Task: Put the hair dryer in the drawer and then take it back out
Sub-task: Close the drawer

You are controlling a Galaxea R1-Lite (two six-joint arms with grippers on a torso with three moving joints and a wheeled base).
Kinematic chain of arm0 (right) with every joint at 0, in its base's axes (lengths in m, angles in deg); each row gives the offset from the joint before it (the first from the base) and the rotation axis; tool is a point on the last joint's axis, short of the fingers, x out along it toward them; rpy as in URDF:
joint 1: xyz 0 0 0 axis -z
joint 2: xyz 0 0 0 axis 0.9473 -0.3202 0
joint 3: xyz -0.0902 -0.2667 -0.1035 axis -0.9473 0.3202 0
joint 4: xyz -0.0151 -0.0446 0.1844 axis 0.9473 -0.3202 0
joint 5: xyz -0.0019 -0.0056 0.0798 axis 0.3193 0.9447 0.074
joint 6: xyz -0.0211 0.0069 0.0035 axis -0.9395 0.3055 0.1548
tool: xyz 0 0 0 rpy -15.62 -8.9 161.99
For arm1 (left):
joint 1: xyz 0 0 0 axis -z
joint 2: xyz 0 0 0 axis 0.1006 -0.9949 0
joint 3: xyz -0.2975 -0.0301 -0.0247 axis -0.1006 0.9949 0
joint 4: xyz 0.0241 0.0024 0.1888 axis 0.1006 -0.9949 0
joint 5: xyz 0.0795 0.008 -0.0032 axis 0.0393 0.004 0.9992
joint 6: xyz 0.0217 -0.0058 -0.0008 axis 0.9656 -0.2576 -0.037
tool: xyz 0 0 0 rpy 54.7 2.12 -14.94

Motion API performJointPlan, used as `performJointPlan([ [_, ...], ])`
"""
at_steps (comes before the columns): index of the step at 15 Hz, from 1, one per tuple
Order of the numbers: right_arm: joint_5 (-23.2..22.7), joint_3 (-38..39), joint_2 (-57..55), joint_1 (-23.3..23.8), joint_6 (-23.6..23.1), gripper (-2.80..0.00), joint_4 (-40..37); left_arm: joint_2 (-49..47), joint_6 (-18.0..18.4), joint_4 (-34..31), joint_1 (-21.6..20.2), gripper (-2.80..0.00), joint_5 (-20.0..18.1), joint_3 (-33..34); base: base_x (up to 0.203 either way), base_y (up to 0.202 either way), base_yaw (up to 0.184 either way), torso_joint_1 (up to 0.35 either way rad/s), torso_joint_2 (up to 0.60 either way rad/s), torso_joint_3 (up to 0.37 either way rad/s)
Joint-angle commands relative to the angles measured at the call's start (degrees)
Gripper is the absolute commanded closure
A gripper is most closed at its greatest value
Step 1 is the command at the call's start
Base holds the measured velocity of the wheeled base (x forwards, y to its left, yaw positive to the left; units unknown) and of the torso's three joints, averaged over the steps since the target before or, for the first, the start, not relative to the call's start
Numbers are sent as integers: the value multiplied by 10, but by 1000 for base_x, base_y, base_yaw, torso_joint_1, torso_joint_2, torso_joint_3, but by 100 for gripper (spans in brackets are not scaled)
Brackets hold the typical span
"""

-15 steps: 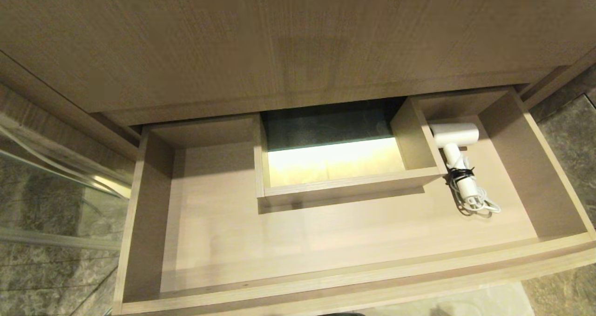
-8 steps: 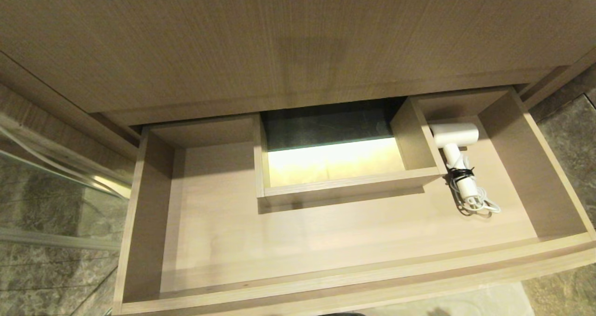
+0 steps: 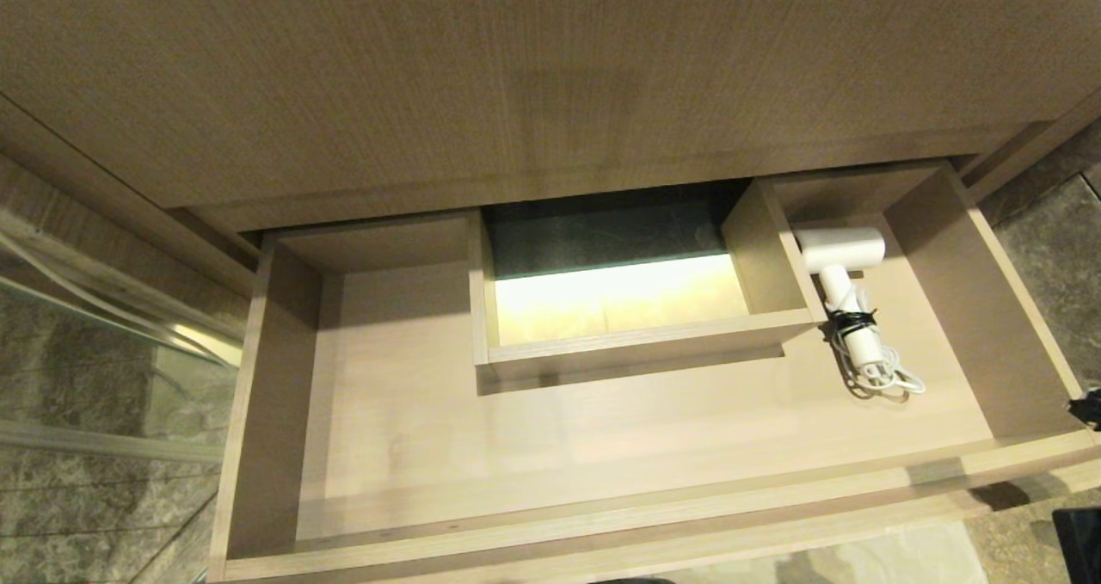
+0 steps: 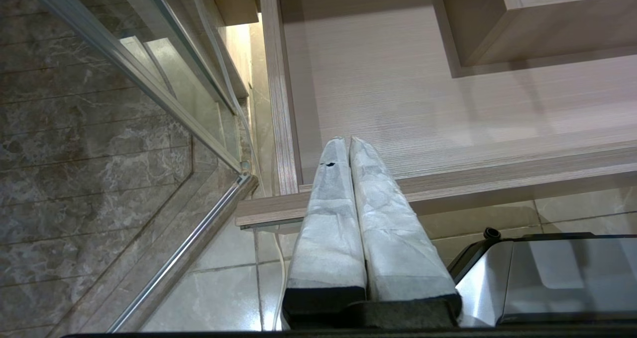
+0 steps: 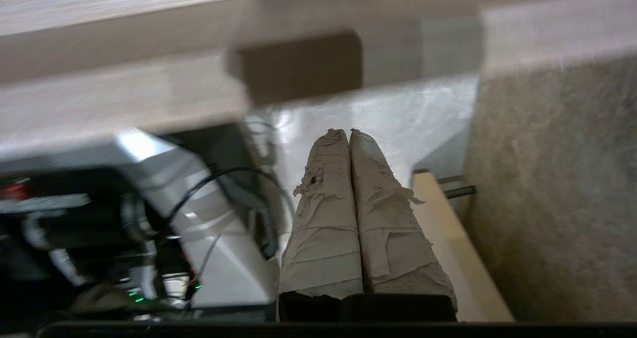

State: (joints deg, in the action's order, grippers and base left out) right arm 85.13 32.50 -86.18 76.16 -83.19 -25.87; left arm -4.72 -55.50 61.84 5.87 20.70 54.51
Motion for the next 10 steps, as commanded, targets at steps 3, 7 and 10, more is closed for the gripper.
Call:
performJointPlan([
  [3, 12, 3, -126, 2, -21, 0, 48, -1, 0, 0, 0, 0, 0, 0, 0, 0, 0, 0, 0, 0],
  [7, 13, -14, -161, 2, -43, 0, 80, 0, 0, 0, 0, 0, 0, 0, 0, 0, 0, 0, 0, 0],
  [10, 11, -34, -162, 2, -45, 0, 133, -1, 0, 0, 0, 0, 0, 0, 0, 0, 0, 0, 0, 0],
])
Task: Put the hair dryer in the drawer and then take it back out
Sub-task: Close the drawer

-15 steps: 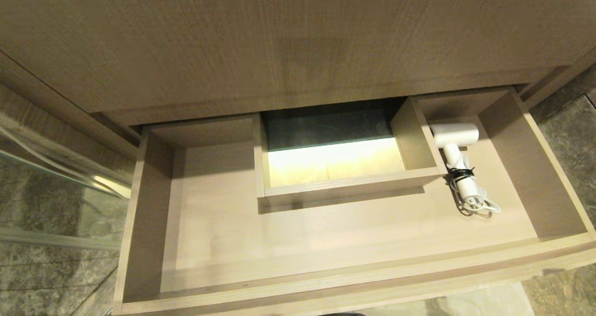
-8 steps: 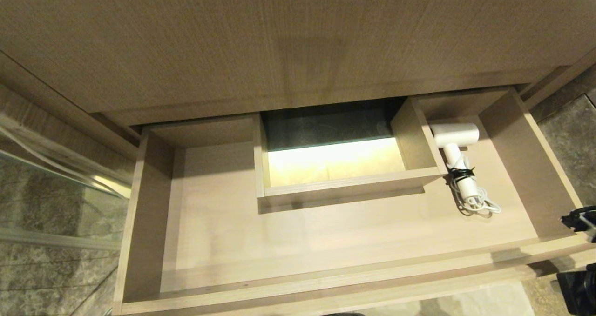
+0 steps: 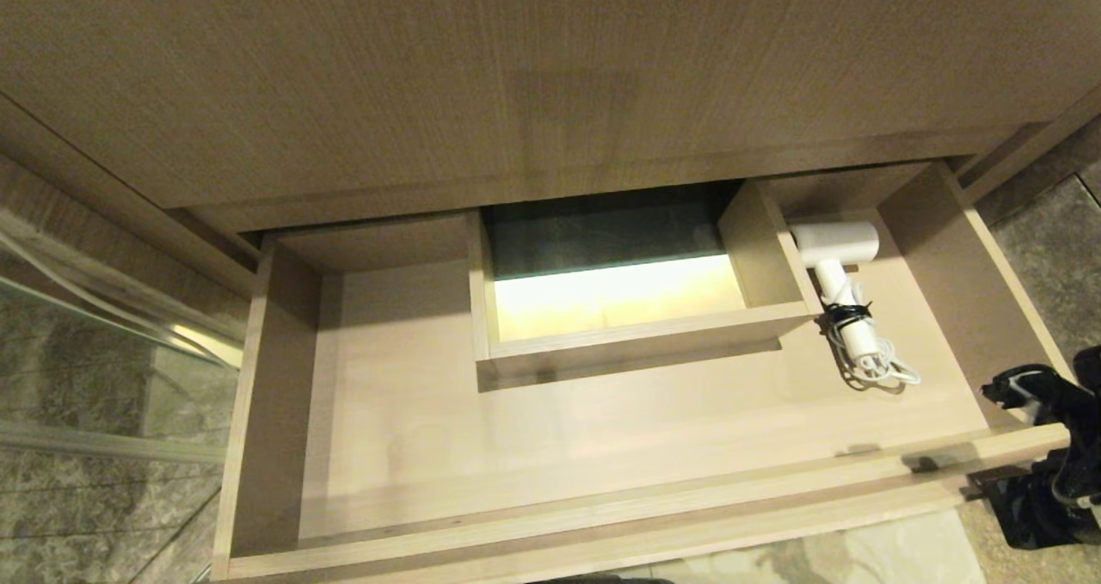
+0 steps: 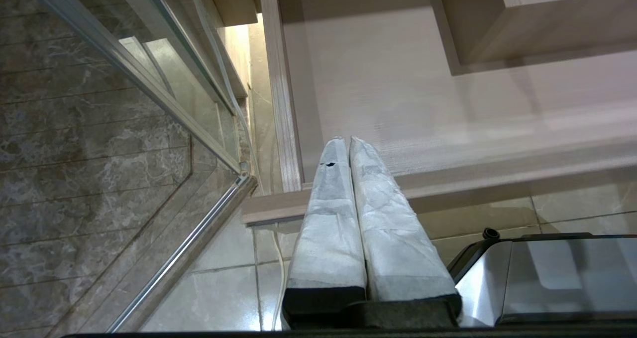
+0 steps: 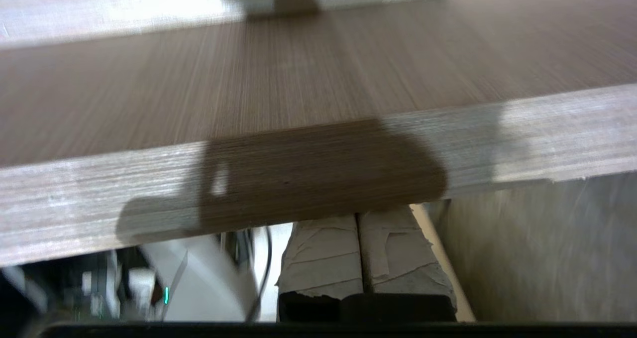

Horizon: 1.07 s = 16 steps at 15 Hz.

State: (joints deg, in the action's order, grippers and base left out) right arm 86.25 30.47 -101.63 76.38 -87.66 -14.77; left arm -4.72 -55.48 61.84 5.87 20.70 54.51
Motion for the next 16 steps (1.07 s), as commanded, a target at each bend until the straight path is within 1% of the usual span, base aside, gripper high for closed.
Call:
performJointPlan([
  [1, -1, -24, -2, 0, 1, 0, 37, 0, 0, 0, 0, 0, 0, 0, 0, 0, 0, 0, 0, 0],
  [3, -2, -44, 8, 1, 10, 0, 93, -1, 0, 0, 0, 0, 0, 0, 0, 0, 0, 0, 0, 0],
  [5, -1, -48, 14, 0, 20, 0, 187, 0, 0, 0, 0, 0, 0, 0, 0, 0, 0, 0, 0, 0],
  [8, 0, -58, -1, 1, 23, 0, 361, -1, 0, 0, 0, 0, 0, 0, 0, 0, 0, 0, 0, 0],
  [10, 3, -60, -12, 9, 24, 0, 428, -1, 0, 0, 0, 0, 0, 0, 0, 0, 0, 0, 0, 0],
  [13, 4, -42, 24, 16, 29, 0, 412, 0, 0, 0, 0, 0, 0, 0, 0, 0, 0, 0, 0, 0],
  [16, 4, 2, 84, 17, 29, 0, 379, 0, 0, 0, 1, 0, 0, 0, 0, 0, 0, 0, 0, 0],
])
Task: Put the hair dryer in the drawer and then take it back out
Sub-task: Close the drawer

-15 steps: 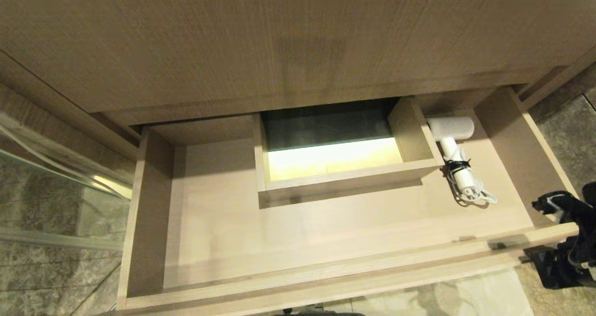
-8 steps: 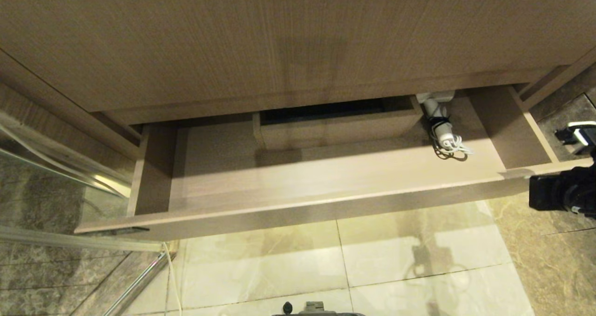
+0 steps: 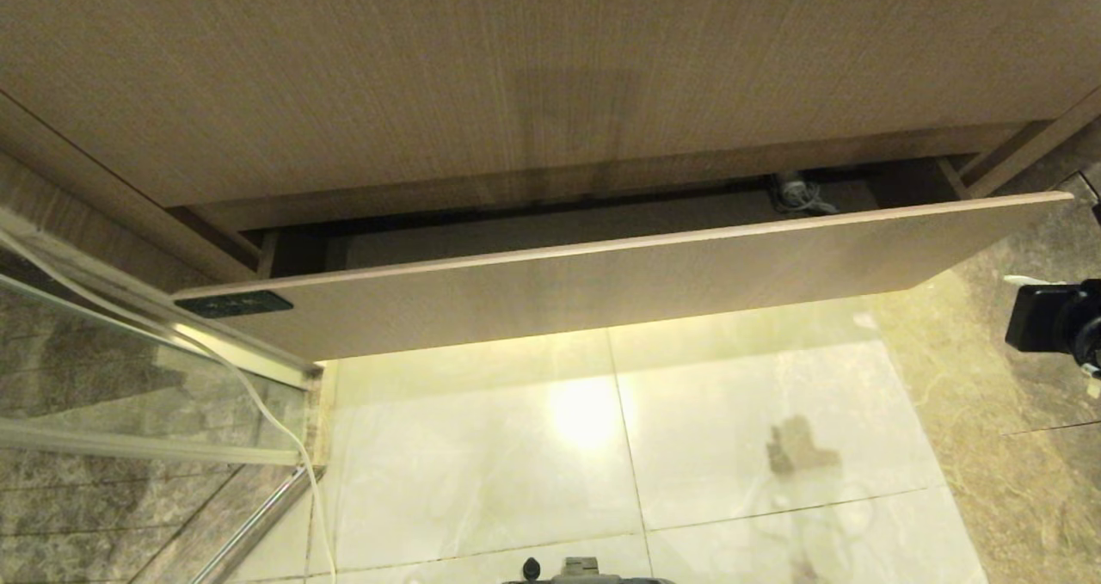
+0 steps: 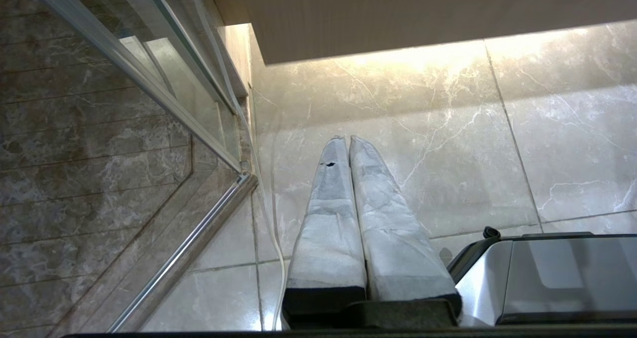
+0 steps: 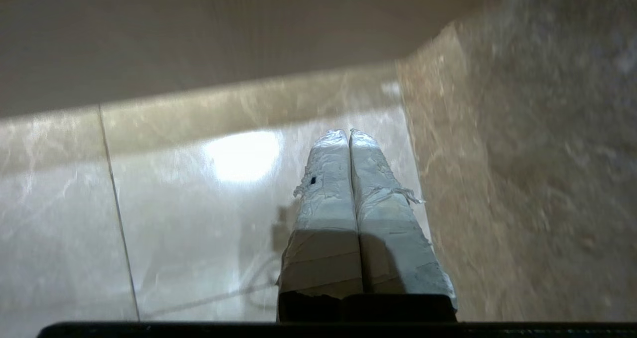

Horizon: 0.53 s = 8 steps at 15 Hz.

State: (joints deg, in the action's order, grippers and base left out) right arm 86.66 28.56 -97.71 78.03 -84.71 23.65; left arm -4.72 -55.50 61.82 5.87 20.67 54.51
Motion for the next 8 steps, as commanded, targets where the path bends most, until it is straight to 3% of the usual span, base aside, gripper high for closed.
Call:
performJointPlan([
  [1, 1, 35, 57, 1, -1, 0, -14, 0, 0, 0, 0, 0, 0, 0, 0, 0, 0, 0, 0, 0],
  [8, 0, 49, 42, 0, -6, 0, -19, 0, 0, 0, 0, 0, 0, 0, 0, 0, 0, 0, 0, 0],
])
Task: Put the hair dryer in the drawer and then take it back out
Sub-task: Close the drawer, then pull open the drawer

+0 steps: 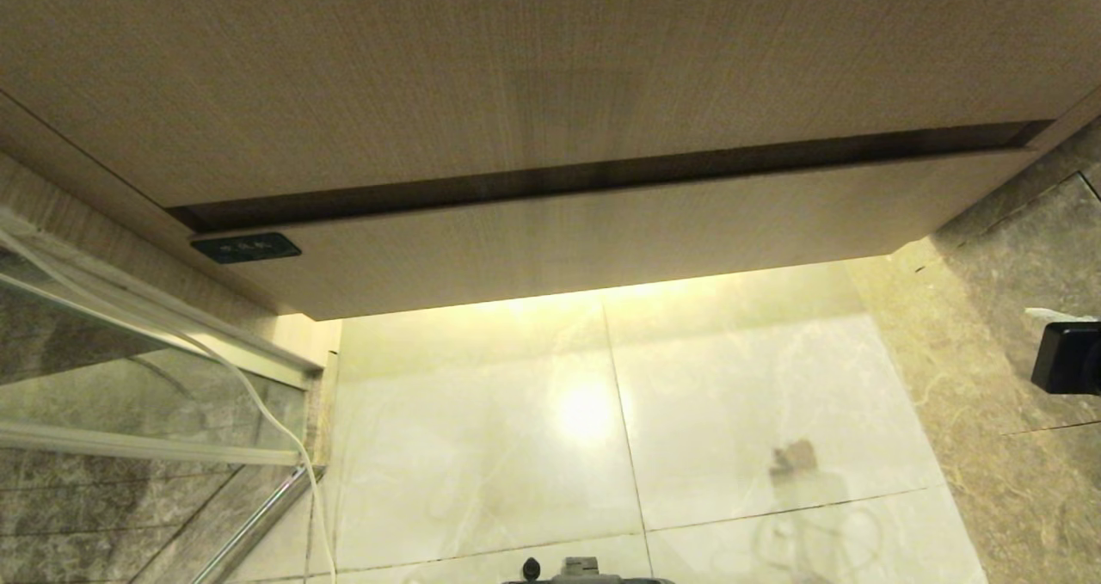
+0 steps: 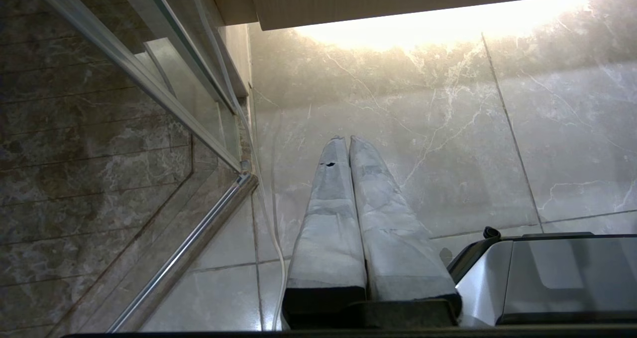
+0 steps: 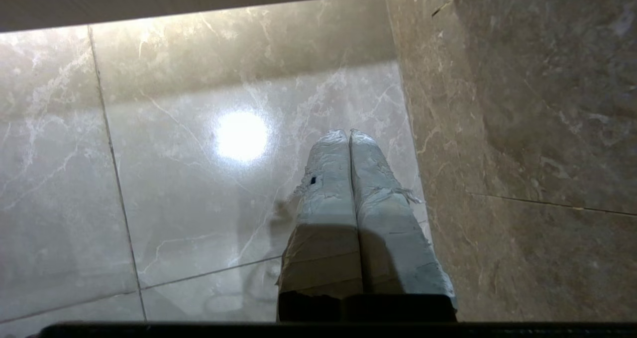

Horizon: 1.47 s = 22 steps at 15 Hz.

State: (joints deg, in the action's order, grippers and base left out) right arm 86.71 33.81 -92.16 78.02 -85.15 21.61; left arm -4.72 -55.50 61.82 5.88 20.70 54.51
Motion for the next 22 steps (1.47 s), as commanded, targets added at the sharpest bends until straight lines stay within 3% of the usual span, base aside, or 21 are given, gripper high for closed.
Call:
performJointPlan([
  [1, 0, -9, -23, 0, -3, 0, -1, -1, 0, 0, 0, 0, 0, 0, 0, 0, 0, 0, 0, 0],
  [5, -8, -97, -89, -7, -82, 0, -24, -1, 0, 0, 0, 0, 0, 0, 0, 0, 0, 0, 0, 0],
  [8, -44, -231, -153, -69, -140, 0, -78, -1, 0, 0, 0, 0, 0, 0, 0, 0, 0, 0, 0, 0],
  [11, -146, -336, -225, -129, -216, 0, -117, 0, 0, 0, 0, 0, 0, 0, 0, 0, 0, 0, 0, 0],
  [12, -201, -354, -242, -141, -274, 0, -133, -1, 0, 0, 0, 0, 0, 0, 0, 0, 0, 0, 0, 0],
  [14, -283, -361, -257, -158, -327, 0, -157, -1, 0, 0, 0, 0, 0, 0, 0, 0, 0, 0, 0, 0],
  [15, -321, -354, -260, -161, -355, 0, -163, -1, 0, 0, 0, 0, 0, 0, 0, 0, 0, 0, 0, 0],
  [17, -342, -352, -262, -158, -432, 0, -164, -1, 0, 0, 0, 0, 0, 0, 0, 0, 0, 0, 0, 0],
  [19, -350, -374, -264, -126, -504, 0, -161, -1, 0, 0, 0, 0, 0, 0, 0, 0, 0, 0, 0, 0],
  [22, -393, -445, -263, -109, -557, 0, -205, 0, 0, 0, 0, 0, 0, 0, 0, 0, 0, 0, 0, 0],
])
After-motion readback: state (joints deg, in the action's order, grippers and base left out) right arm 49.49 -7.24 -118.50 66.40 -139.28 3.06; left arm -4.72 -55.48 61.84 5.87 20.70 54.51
